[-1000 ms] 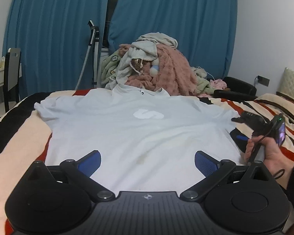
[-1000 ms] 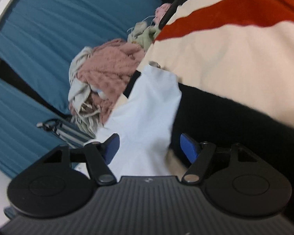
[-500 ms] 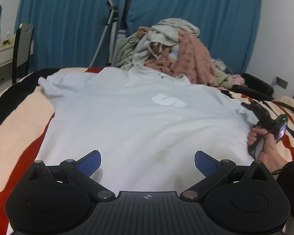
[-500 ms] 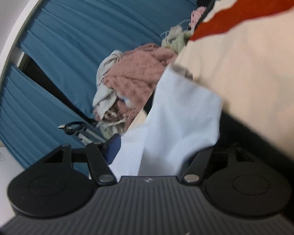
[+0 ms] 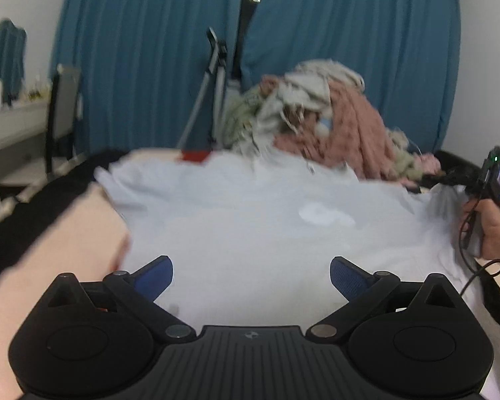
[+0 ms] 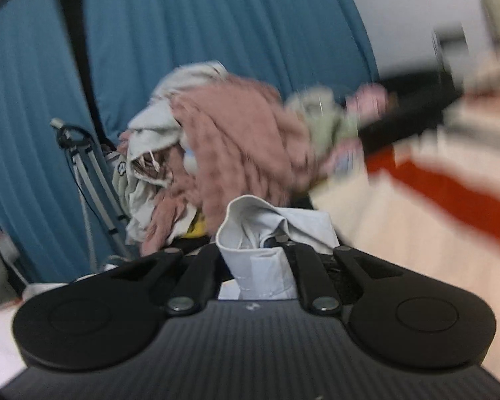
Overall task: Fold clothes
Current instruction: 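Grasp the T-shirt sleeve side with the right gripper and fold it toward the middle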
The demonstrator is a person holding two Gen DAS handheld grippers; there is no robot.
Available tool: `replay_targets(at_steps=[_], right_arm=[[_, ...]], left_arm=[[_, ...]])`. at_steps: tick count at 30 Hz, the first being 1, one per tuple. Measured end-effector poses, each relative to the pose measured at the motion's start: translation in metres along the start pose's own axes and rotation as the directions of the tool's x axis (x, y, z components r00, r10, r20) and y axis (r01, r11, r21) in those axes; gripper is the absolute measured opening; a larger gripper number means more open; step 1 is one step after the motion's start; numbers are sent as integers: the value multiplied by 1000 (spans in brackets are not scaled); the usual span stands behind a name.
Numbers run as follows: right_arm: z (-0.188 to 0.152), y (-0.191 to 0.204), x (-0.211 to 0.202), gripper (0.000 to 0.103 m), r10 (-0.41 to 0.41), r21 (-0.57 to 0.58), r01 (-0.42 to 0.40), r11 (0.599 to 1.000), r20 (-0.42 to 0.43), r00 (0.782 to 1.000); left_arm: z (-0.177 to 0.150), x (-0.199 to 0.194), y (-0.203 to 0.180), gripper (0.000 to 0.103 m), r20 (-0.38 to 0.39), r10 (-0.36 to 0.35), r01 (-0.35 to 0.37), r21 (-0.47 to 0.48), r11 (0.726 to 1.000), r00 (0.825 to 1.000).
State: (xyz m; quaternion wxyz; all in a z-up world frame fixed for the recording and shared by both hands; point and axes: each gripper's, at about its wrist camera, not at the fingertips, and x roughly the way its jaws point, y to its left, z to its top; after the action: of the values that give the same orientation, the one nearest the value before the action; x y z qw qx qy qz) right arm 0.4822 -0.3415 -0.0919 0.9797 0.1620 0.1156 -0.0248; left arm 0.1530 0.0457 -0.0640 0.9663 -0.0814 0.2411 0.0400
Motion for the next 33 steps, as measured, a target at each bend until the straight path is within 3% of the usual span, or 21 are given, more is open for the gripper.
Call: replay_targets(at_steps=[6, 9, 15, 18, 21, 23, 25, 27, 30, 33], right_arm=[[41, 106, -46, 9, -35, -267, 74, 961, 150, 988], [29, 168, -49, 9, -28, -378, 88, 922, 162, 986], [-43, 262, -18, 9, 23, -532, 5, 847, 45, 999], [-79, 282, 7, 11, 19, -543, -31, 839, -27, 999], [-96, 286, 24, 12, 23, -490, -66, 869, -94, 995], [-102, 285, 28, 27, 32, -450, -98, 887, -152, 988], [-102, 282, 27, 72, 67, -420, -138, 897, -179, 982], [-102, 281, 21, 87, 102, -377, -164, 912, -179, 978], [-95, 279, 6, 87, 149, -319, -215, 923, -220, 964], [-90, 282, -25, 87, 168, -346, -231, 909, -202, 965]], left_arm=[[13, -15, 30, 102, 28, 15, -14, -39, 999, 999], [20, -23, 45, 102, 42, 23, -20, -59, 998, 999], [27, -22, 73, 102, 55, 68, -64, -78, 995, 996], [24, -15, 84, 102, 50, 87, -83, -79, 993, 995], [24, -4, 95, 102, 51, 104, -98, -104, 990, 993], [24, 4, 98, 102, 28, 105, -101, -116, 988, 994], [24, 11, 99, 102, 12, 95, -93, -118, 989, 995], [23, 15, 100, 102, -18, 71, -72, -102, 992, 997], [23, 17, 106, 102, -54, 66, -72, -114, 991, 996], [26, 9, 108, 102, -47, 64, -69, -124, 990, 997]])
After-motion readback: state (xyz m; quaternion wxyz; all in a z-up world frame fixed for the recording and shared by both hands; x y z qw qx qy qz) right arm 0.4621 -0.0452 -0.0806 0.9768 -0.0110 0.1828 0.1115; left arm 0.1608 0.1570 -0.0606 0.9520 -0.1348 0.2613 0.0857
